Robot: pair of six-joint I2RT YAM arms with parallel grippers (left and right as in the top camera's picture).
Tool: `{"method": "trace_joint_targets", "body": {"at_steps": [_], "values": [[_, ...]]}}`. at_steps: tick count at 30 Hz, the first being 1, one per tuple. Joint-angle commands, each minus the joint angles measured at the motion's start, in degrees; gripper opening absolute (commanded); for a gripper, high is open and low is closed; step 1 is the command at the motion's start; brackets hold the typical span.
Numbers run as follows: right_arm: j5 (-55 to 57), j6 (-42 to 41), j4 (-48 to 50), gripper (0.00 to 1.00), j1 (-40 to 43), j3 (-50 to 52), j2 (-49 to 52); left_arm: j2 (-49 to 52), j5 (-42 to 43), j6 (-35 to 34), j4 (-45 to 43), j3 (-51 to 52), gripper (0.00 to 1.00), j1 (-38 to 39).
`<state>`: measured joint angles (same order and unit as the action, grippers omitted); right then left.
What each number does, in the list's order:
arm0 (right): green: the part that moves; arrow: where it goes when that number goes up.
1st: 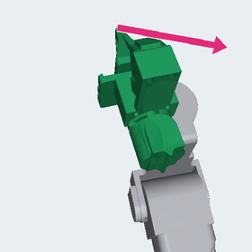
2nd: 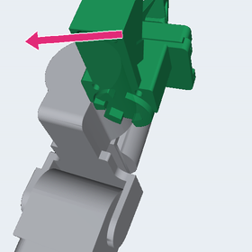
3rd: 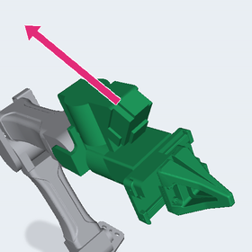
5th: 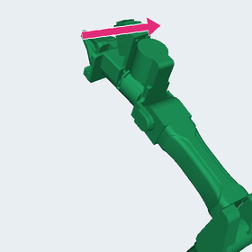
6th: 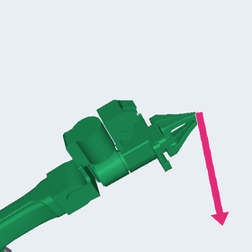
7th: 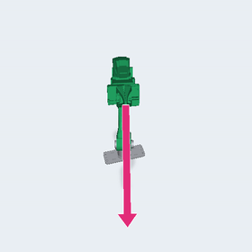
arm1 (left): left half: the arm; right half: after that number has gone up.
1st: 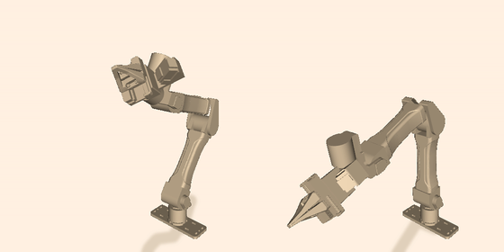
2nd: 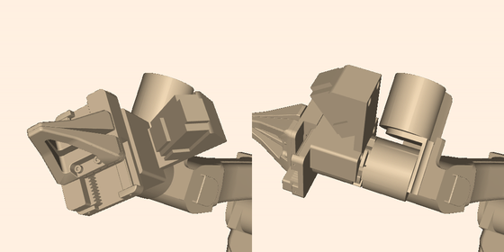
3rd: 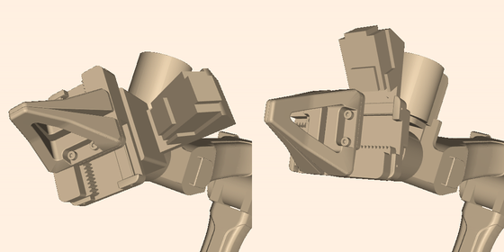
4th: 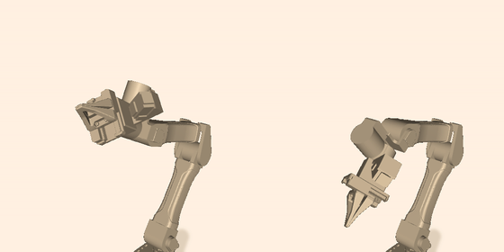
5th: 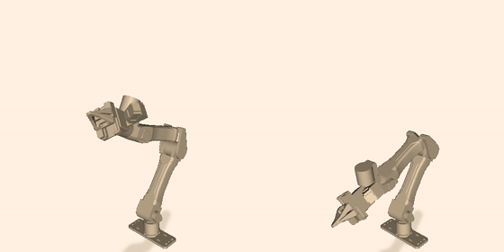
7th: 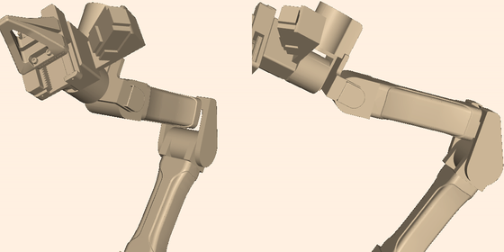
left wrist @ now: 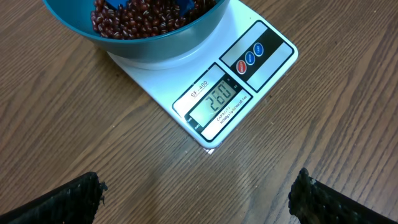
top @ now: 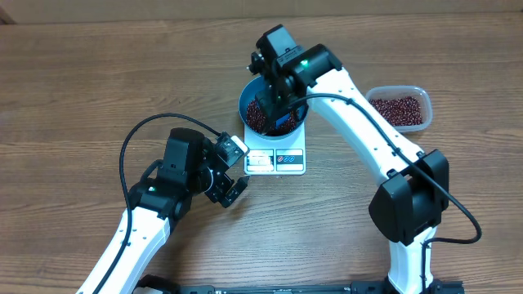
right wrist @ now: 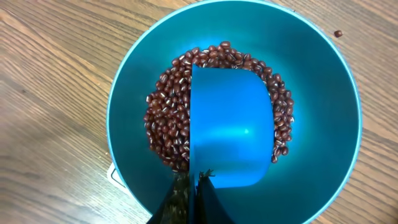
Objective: Scoop item into bowl and weigh 150g on scale
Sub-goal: 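Lift the scoop holding beans up out of the bowl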
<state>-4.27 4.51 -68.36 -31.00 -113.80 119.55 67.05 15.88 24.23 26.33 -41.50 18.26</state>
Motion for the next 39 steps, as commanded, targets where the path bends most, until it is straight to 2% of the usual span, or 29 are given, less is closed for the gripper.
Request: {"method": "trace_joint_targets", "body": {"at_steps": [1, 16, 24, 39], "values": [[-5.5, -0.3, 0.2, 0.04, 1.5, 0.4, -0.2, 0.5, 0.0, 1.1, 0.0, 0.3, 1.0, -0.2], [-20.1, 1.2, -1.3, 0.04, 8.0, -0.7, -2.5, 0.5, 0.0, 1.1, 0.0, 0.3, 1.0, -0.2], [-30.2, 1.6, -2.1, 0.04, 14.0, -0.7, -5.5, 0.5, 0.0, 1.1, 0.0, 0.3, 1.0, -0.2], [-32.0, 1.4, -2.5, 0.04, 18.9, -0.7, -10.3, 0.5, 0.0, 1.1, 0.0, 0.3, 0.99, -0.2]]}}
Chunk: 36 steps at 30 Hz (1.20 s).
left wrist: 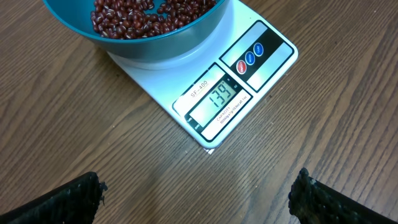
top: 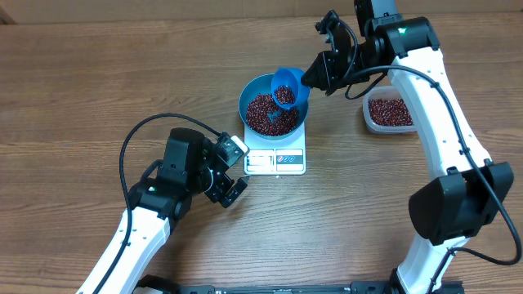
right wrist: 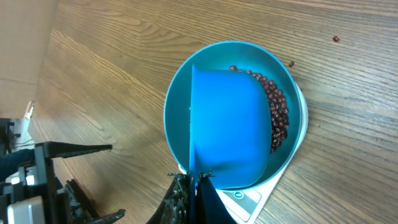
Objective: Scoop item into bowl and weigh 150g on scale
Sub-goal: 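Lift the scoop holding beans up out of the bowl, then tilt the scoop slightly to trickle beans back into the bowl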
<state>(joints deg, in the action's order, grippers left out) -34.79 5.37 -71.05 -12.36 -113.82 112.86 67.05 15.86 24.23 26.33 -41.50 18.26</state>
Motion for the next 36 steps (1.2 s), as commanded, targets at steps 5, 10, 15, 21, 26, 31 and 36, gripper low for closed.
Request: {"method": "trace_joint_targets", "body": {"at_steps": [5, 10, 15, 21, 26, 31, 36], "values": [[-1.4, 0.5, 0.2, 0.04, 0.2, -0.7, -4.1, 0.5, 0.1, 1.1, 0.0, 0.3, 1.0, -0.2], [-1.4, 0.5, 0.2, 0.04, 0.2, -0.7, -4.1, 0.5, 0.1, 1.1, 0.0, 0.3, 1.0, -0.2], [-0.7, 0.5, 0.3, 0.04, 0.0, -0.7, -4.1, 0.5, 0.1, 1.1, 0.0, 0.3, 1.0, -0.2], [2.8, 0.5, 0.2, 0.04, -1.5, -0.7, -4.1, 0.5, 0.1, 1.1, 0.0, 0.3, 1.0, -0.2], [4.8, 0.2, 0.3, 0.04, -2.6, -0.7, -4.1, 0.5, 0.1, 1.1, 0.0, 0.3, 1.0, -0.2], [4.8, 0.3, 0.3, 0.04, -3.3, -0.7, -4.1, 0.5, 0.1, 1.1, 0.0, 0.3, 0.99, -0.2], [5.3, 0.2, 0.5, 0.04, -3.5, -0.7, -4.2, 0.5, 0.1, 1.1, 0.0, 0.3, 1.0, -0.2]]}}
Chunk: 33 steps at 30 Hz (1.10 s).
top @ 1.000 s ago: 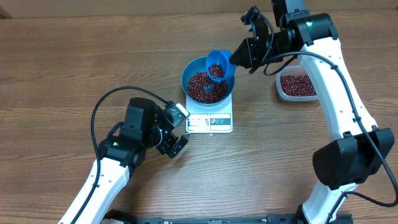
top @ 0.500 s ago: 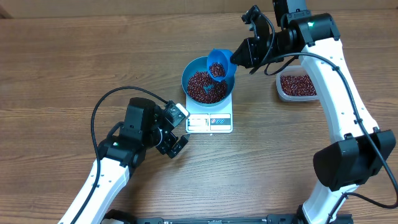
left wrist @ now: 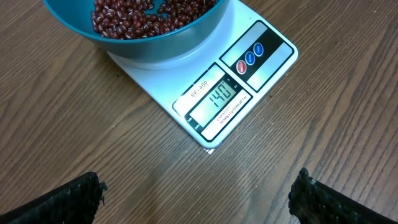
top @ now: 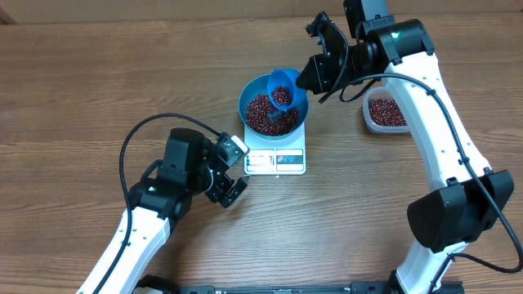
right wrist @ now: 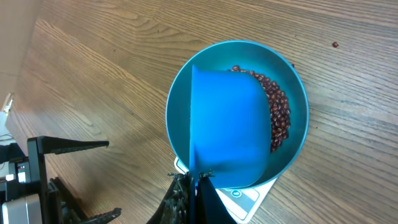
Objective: Scoop item into bowl and weigh 150g on scale
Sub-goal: 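Tilt the scoop slightly to trickle beans back into the bowl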
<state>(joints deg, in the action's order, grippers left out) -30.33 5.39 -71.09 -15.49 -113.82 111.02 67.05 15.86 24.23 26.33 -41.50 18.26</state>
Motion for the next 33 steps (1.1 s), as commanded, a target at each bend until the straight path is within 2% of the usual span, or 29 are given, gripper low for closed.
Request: {"method": "trace_joint_targets", "body": {"at_steps": [1, 20, 33], "values": [[1.4, 0.0, 0.7, 0.04, -0.3, -0.7, -2.4, 0.5, 0.1, 1.1, 0.0, 0.3, 1.0, -0.2], [21.2, -1.1, 1.8, 0.04, -8.3, -0.7, -3.7, 0.5, 0.1, 1.1, 0.0, 0.3, 0.99, -0.2], [22.8, 1.0, 2.8, 0.04, -8.7, -0.7, -3.7, 0.5, 0.1, 1.1, 0.0, 0.3, 1.0, -0.2]]}}
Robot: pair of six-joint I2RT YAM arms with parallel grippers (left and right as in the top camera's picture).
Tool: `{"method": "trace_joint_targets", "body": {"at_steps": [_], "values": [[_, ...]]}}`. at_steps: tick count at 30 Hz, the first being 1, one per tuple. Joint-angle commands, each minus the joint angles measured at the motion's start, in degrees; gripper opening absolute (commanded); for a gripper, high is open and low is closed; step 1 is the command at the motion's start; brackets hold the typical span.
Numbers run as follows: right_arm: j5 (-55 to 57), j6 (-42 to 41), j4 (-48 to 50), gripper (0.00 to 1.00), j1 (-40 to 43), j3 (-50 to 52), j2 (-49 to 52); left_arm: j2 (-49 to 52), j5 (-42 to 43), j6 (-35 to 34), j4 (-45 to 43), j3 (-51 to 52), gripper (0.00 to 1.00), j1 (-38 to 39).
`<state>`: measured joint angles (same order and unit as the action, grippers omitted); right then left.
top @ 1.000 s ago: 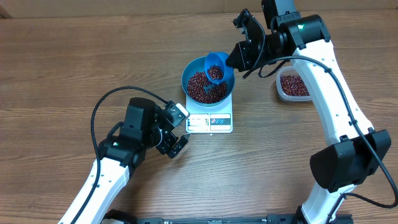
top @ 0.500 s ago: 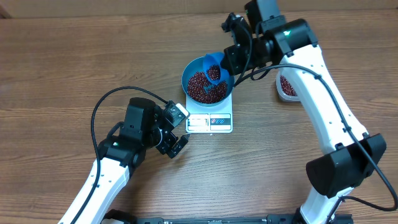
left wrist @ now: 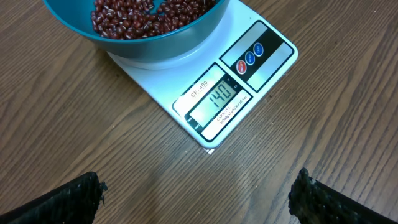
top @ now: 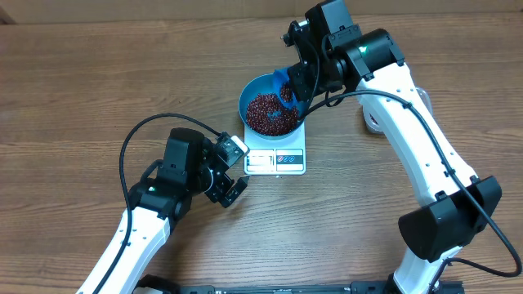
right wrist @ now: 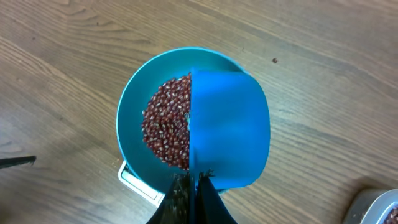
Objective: Scoop item into bowl and weigh 150g on scale
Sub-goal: 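Tilt the scoop slightly to trickle beans back into the bowl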
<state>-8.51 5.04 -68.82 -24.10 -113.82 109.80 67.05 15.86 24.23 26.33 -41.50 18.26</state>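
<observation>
A teal bowl (top: 252, 87) of red beans (top: 270, 112) stands on the white scale (top: 276, 161), whose display (left wrist: 217, 98) reads 140 in the left wrist view. My right gripper (right wrist: 193, 180) is shut on the handle of a blue scoop (right wrist: 229, 127), held over the bowl's right rim (right wrist: 132, 99); the scoop (top: 286, 86) hangs at the bowl's far right edge. The scoop's inside is hidden. My left gripper (left wrist: 196, 193) is open above bare wood in front of the scale, holding nothing.
A clear tub (top: 372, 122) sits right of the bowl, mostly hidden under my right arm. A stray bean (right wrist: 274, 60) lies on the wood beyond the bowl. The left arm's cable loops over the table at the left.
My right gripper has moved left and nearer the bowl, and the scoop now hangs over the bowl's right rim. The display still reads 140. The left arm has not moved.
The scoop sat down in the bowl's beans with the display at 260. Then it was held up over the bowl's right side with the display at 139, then 140. Now the scoop hangs over the right rim, still at 140.
</observation>
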Motion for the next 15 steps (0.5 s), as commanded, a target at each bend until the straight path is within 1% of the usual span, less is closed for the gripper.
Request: {"method": "trace_joint_targets", "body": {"at_steps": [1, 15], "values": [[1.0, 1.4, 0.6, 0.04, -0.1, -0.7, -2.5, 0.5, 0.1, 1.1, 0.0, 0.3, 1.0, -0.2], [3.8, 1.5, 0.8, 0.04, -1.0, -0.7, -2.5, 0.5, 0.1, 1.1, 0.0, 0.3, 1.0, -0.2]]}}
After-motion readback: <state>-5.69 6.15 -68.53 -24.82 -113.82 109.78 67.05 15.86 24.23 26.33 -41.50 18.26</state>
